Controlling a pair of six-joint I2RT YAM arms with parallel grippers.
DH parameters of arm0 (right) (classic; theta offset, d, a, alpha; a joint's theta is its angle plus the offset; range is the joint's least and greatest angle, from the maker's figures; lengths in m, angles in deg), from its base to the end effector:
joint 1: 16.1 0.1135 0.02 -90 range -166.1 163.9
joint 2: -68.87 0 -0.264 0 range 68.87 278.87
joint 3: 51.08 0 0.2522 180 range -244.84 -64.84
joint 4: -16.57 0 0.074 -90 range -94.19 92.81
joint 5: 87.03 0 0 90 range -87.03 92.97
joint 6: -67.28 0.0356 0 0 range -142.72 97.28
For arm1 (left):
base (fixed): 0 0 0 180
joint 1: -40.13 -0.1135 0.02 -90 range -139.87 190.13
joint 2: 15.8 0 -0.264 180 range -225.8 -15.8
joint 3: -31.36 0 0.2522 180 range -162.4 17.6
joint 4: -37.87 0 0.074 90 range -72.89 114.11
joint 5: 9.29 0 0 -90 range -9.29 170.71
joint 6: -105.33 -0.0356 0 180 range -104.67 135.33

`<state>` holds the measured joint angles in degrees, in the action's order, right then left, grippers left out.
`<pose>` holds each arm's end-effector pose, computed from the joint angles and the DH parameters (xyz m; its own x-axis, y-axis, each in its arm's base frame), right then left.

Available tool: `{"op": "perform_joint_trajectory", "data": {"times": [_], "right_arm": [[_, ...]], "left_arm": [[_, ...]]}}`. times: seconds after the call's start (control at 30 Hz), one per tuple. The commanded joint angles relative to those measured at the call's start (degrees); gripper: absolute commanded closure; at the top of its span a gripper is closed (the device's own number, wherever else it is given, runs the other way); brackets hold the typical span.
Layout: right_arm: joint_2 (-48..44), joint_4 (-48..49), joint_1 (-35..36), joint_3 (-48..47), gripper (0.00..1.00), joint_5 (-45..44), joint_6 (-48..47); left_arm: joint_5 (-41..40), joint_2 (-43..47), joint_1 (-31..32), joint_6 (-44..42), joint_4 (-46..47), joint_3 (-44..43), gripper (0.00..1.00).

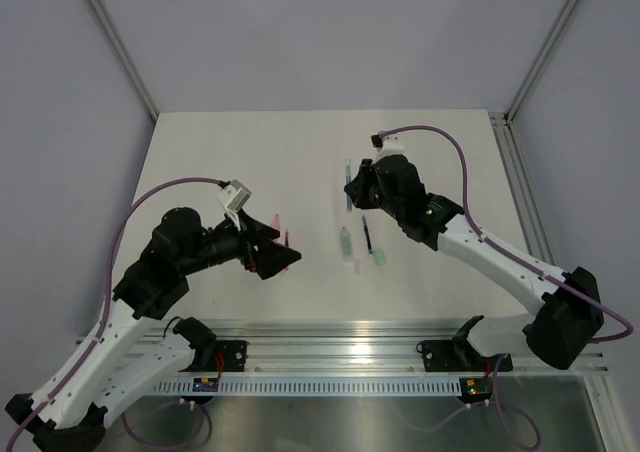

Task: Insert the pens into the pen caps

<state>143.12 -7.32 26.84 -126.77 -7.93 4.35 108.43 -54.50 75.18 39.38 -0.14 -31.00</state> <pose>0.2251 0.2002 0.3323 -0.4951 0.1497 -0.8558 -0.3545 0.8645 0.3563 0.1110 -0.0981 0.3536 -0.5428 -0.0599 -0.8377 0.7185 0.4835 -0.5001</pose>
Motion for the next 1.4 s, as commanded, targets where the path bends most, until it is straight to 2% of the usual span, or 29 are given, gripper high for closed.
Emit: {"op": "perform_joint_trajectory", "data": {"times": [0.0,0.1,0.23,0.53,1.37], "right_arm": [[4.65,-8.04,-7.40,-3.45,1.00,6.40,-6.32],[10.63,-11.48,-12.94,-6.43,1.00,8.34,-9.48],[20.11,-12.72,-17.00,-9.96,1.00,8.70,-12.12],[33.65,-16.32,-18.59,-18.40,0.99,5.45,-14.33],[42.20,-17.20,-19.12,-22.53,0.87,3.78,-13.18]], "left_arm": [[-6.80,4.67,0.20,-4.45,-4.22,2.09,0.02],[-10.93,6.88,0.20,-4.81,-3.26,5.69,0.01],[-15.67,8.28,0.11,-6.82,-5.63,4.48,0.01],[-18.58,10.22,0.11,-8.14,-6.16,4.57,0.01],[-18.50,7.76,-0.51,-8.32,-6.16,4.56,0.01]]}}
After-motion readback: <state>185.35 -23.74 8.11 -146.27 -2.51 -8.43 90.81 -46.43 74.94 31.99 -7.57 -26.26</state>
